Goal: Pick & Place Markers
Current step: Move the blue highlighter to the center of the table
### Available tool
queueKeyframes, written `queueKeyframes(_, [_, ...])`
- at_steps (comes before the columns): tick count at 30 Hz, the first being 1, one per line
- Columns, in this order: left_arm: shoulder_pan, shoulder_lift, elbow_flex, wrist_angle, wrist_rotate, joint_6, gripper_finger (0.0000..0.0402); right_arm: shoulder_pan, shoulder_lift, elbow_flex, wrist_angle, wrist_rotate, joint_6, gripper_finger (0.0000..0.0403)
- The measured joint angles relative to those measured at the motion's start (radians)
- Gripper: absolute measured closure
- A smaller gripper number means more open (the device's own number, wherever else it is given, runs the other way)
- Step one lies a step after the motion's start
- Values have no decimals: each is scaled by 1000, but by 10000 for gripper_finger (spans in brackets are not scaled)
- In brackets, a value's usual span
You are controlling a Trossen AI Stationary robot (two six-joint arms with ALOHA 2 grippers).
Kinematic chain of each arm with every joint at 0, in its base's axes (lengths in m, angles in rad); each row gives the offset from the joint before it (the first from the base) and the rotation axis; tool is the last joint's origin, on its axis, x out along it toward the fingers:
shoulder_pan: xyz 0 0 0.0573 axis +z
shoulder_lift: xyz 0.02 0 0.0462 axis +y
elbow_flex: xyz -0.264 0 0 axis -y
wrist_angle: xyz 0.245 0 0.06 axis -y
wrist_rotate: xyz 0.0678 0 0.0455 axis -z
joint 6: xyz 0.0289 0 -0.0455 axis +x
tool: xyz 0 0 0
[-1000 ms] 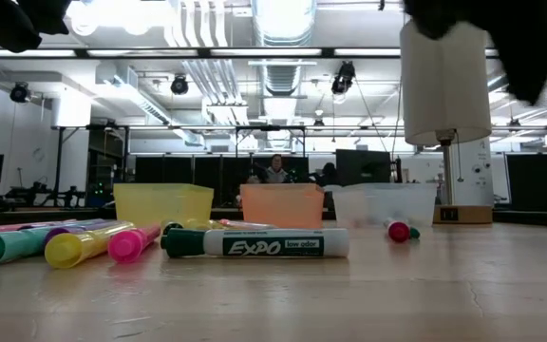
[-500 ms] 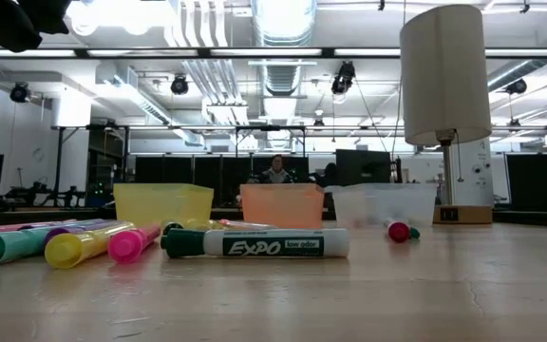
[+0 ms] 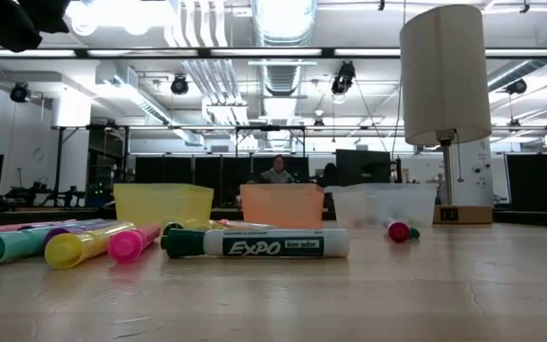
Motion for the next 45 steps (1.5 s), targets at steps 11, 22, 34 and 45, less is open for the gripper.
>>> queueKeyframes(11, [0, 0, 6, 8, 0, 24, 268, 36, 0, -110, 79, -37, 3, 172])
queueKeyframes(22, [0, 0, 6, 7, -25, 27, 268, 67, -1, -122, 78, -18, -1, 172])
queueKeyframes(34, [0, 0, 6, 7, -60, 41, 268, 143, -2, -113, 85, 65, -47, 177])
queueKeyframes(45, [0, 0, 6, 7, -60, 40, 268, 144, 64, -75, 61, -18, -74, 177])
